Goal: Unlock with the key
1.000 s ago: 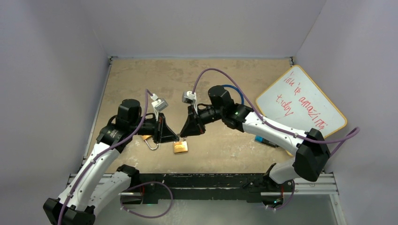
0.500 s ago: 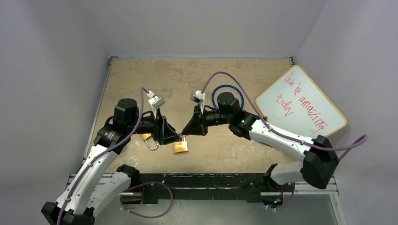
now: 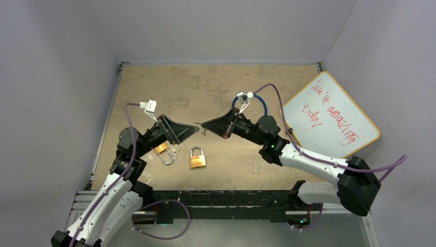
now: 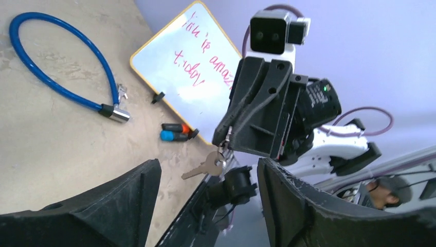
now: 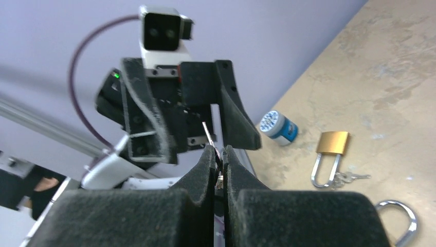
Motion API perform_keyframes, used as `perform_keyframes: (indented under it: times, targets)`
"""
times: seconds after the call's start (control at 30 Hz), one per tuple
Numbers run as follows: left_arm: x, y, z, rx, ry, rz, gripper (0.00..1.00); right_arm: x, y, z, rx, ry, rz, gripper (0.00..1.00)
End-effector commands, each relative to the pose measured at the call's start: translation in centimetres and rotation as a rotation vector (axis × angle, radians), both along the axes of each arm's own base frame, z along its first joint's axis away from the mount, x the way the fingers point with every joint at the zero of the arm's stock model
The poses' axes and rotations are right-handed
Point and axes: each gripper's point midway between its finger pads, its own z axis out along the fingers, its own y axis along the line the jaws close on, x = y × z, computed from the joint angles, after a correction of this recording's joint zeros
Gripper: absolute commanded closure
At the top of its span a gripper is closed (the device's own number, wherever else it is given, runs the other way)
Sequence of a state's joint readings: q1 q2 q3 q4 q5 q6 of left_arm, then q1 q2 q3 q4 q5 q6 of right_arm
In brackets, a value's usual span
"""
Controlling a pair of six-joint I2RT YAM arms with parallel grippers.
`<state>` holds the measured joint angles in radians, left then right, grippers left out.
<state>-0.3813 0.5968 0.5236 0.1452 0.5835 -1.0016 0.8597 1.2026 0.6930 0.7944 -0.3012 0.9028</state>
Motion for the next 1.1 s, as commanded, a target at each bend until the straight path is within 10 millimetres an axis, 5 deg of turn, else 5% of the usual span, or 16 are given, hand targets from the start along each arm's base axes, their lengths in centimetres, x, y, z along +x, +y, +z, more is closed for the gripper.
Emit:
perform_keyframes:
  times: [0.0,0.17,0.43,0.63,0.87,0.97,1.07]
  targets:
    - [0.9,0.1,3.9,-0.252,-0.018,0.026,0.34,0.2,0.4,3.8,0.202,0.081,-0.028,1.00]
    - [1.0,0.0,3.2,-0.323,0.013,0.006,0.50,0.0,1.4,2.9,0.199,0.121,-0.027,1.00]
    - [1.0,0.8,2.7,-0.314,0.006,0.068,0.53,0.1,1.4,1.3,0.172,0.163,-0.044,1.00]
    - [1.1,0.5,2.3,-0.306,0.031,0.050,0.83,0.0,1.7,0.8,0.159,0.171,-0.035,1.00]
    - [0.9,0.1,1.8,-0.271,0.037,0.022,0.78,0.2,1.9,0.8,0.163,0.180,-0.036,1.00]
    - [0.9,0.1,1.5,-0.264,0.039,0.024,0.98,0.1,2.1,1.0,0.167,0.179,-0.026,1.00]
    - [1.1,0.2,1.4,-0.257,0.030,0.039,1.00,-0.2,2.1,1.1,0.169,0.178,-0.005,1.00]
